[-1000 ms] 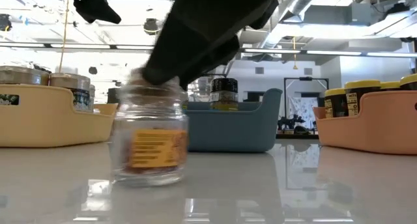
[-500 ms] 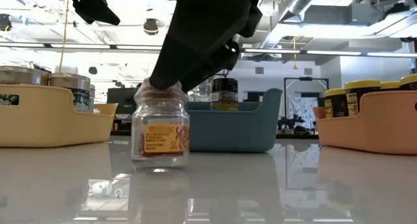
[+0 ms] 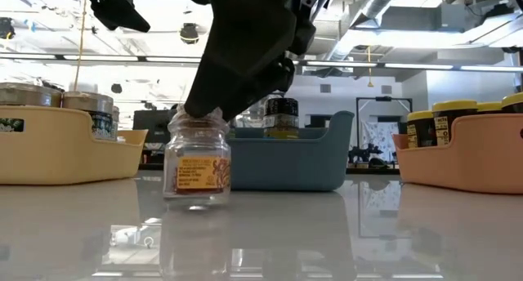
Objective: Sort spices by type
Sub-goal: Put the brown seasoning bottle into the green bin
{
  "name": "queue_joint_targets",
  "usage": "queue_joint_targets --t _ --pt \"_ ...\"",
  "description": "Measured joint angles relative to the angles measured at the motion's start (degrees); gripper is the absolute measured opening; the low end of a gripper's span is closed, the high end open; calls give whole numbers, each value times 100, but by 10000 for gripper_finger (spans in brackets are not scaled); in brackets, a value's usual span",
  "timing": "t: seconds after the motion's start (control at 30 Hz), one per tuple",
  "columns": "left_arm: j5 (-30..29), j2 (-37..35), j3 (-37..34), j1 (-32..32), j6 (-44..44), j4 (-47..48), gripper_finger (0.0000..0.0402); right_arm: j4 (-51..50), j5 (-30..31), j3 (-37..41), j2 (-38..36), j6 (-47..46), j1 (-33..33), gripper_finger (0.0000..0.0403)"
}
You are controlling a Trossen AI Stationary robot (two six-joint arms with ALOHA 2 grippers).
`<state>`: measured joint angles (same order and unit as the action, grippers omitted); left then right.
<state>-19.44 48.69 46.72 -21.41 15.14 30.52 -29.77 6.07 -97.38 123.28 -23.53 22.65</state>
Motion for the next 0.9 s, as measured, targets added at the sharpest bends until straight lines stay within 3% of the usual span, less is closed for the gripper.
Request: queue_joint_targets --t 0.3,0.67,0.9 --pt "0 0 0 0 13 0 297 -20 0 -4 0 5 0 264" --pt "0 2 0 0 55 7 297 40 1 -8 -123 -1 56 284" --pt "0 4 0 0 89 7 297 401 0 100 -126 2 99 329"
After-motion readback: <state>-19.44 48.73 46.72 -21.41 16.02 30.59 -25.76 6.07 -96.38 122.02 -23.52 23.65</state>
